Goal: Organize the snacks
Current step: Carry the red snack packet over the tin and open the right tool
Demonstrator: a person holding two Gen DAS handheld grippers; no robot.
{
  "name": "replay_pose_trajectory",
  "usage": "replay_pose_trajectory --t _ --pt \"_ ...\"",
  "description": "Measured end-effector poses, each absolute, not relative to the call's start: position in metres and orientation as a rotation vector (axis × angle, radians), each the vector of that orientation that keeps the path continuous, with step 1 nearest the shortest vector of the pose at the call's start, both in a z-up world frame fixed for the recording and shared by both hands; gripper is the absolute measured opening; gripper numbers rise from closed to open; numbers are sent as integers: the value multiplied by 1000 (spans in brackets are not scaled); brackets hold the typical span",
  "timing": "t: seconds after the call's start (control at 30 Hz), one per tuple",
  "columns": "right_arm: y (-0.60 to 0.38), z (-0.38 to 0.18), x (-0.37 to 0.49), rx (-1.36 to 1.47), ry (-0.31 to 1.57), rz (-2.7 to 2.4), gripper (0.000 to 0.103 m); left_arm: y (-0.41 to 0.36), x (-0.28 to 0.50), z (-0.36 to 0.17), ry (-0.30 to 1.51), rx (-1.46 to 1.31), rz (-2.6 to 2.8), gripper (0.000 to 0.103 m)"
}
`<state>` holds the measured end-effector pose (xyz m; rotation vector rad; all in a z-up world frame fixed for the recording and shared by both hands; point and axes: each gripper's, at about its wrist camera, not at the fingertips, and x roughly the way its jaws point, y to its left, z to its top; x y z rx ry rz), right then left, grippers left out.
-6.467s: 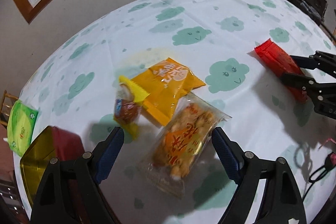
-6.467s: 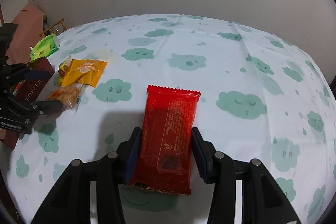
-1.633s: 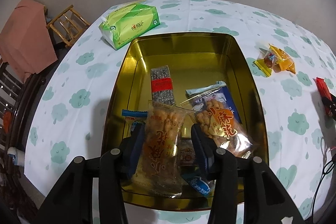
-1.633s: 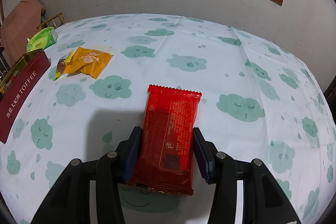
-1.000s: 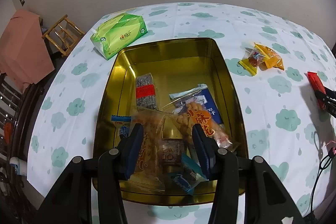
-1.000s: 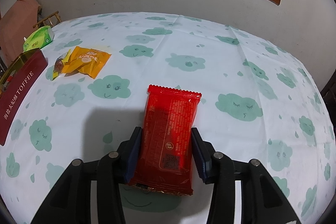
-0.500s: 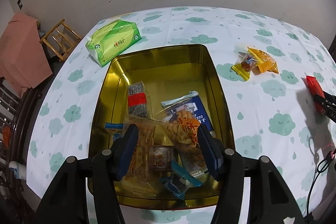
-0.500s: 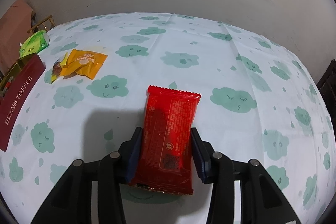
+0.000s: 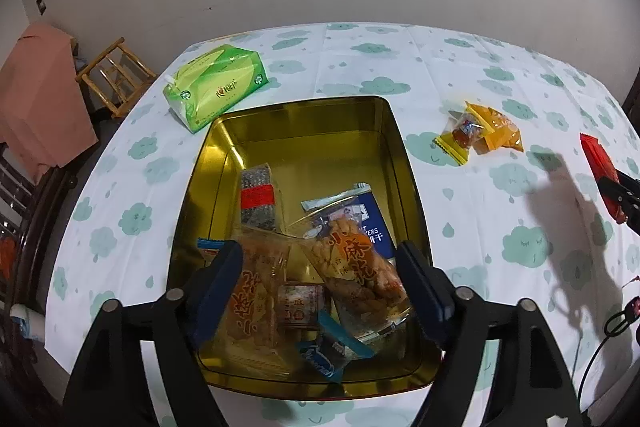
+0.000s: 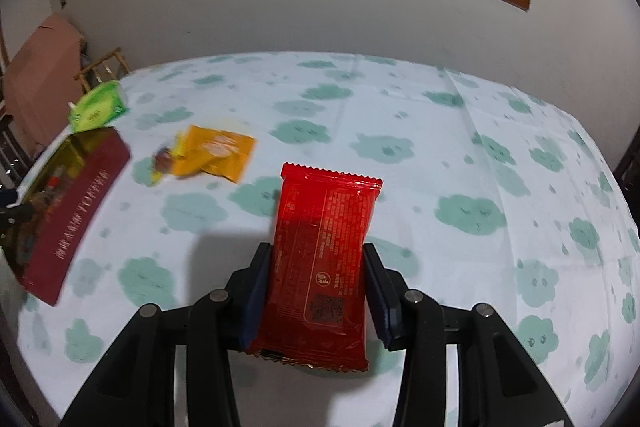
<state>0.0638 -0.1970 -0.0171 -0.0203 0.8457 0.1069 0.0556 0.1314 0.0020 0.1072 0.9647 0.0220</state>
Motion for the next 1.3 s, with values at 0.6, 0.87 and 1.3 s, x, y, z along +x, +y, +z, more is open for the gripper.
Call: replay_pose_trajectory --t 0.6,0.87,1.3 --pt "-77 11 57 -63 811 352 44 171 44 17 915 34 80 93" --pt "-16 15 53 -102 810 465 44 205 35 21 901 -7 146 95" --pt "56 8 56 -167 828 569 44 257 21 17 915 -63 264 95"
